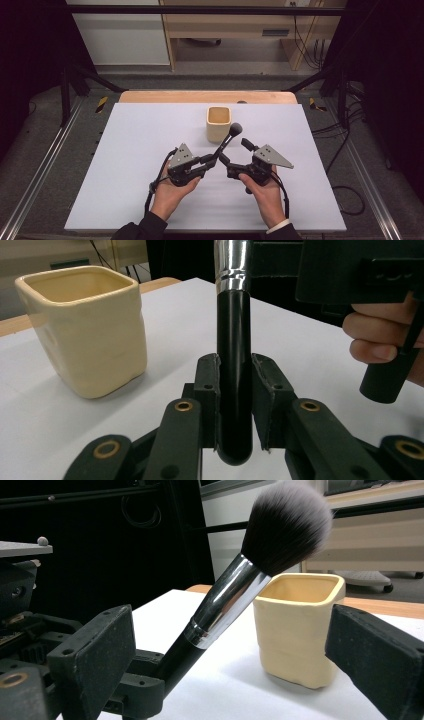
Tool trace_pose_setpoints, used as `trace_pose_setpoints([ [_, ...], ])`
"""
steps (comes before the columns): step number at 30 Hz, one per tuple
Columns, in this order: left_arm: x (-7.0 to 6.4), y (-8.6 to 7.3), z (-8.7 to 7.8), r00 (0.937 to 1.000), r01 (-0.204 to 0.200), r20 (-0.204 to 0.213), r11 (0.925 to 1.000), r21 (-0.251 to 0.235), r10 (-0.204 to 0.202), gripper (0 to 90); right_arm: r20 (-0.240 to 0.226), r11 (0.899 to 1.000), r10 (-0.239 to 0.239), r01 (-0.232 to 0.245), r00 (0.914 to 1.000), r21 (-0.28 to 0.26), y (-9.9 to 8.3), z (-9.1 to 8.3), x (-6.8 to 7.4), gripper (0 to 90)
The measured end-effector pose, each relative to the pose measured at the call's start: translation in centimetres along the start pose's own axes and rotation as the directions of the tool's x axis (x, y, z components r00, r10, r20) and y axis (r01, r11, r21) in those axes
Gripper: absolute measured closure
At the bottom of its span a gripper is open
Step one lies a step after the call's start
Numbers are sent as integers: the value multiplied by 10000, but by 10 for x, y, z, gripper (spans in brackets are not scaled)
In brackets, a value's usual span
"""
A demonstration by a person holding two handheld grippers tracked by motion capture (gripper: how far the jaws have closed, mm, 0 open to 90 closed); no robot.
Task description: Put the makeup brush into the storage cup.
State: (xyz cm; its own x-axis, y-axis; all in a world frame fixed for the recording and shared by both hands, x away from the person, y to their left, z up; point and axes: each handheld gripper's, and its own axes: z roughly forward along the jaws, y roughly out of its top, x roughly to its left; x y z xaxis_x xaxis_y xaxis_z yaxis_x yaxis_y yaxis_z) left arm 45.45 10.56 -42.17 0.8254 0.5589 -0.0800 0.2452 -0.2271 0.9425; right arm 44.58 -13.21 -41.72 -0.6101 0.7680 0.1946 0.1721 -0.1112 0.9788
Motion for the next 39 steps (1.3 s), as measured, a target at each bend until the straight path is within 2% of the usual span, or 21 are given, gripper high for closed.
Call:
trace_pose_setpoints([
  [1, 0, 0, 0, 10000, -45, 13, 10000, -8, 45, 746, 11, 9999, 142, -142, 9999, 33, 0, 0, 1, 60],
  [3, -1, 0, 0, 10000, -58, 33, 10000, -31, 58, 746, -4, 10000, -3, 3, 10000, 44, -1, 2, 0, 57],
  [7, -2, 0, 1, 9999, -73, 84, 10000, -1, 73, 746, 99, 9995, 317, -318, 9994, 93, -1, 3, 1, 60],
  [12, -2, 0, 2, 9999, -90, 115, 10000, 6, 90, 746, 18, 9995, 300, -300, 9995, 69, -1, 3, 0, 61],
  [13, -2, 0, 2, 9999, -82, 117, 10000, -9, 83, 746, -1, 9986, 497, -497, 9988, 169, -1, 3, 0, 68],
  [23, -4, 0, 2, 9997, -87, 212, 10000, -50, 88, 746, -352, 9986, 464, -455, 9983, 262, -2, 4, -2, 214],
  [25, -5, 0, 2, 9997, -90, 230, 9999, -69, 91, 746, -432, 9975, 669, -658, 9968, 267, -1, 4, -1, 238],
  [33, -6, 0, 3, 9995, -124, 277, 9999, -76, 126, 746, -642, 9952, 927, -905, 9936, 360, -1, 5, -3, 339],
  [39, -7, 0, 5, 9994, -108, 319, 9999, -82, 111, 746, -750, 9948, 975, -950, 9924, 354, -1, 5, -4, 390],
])
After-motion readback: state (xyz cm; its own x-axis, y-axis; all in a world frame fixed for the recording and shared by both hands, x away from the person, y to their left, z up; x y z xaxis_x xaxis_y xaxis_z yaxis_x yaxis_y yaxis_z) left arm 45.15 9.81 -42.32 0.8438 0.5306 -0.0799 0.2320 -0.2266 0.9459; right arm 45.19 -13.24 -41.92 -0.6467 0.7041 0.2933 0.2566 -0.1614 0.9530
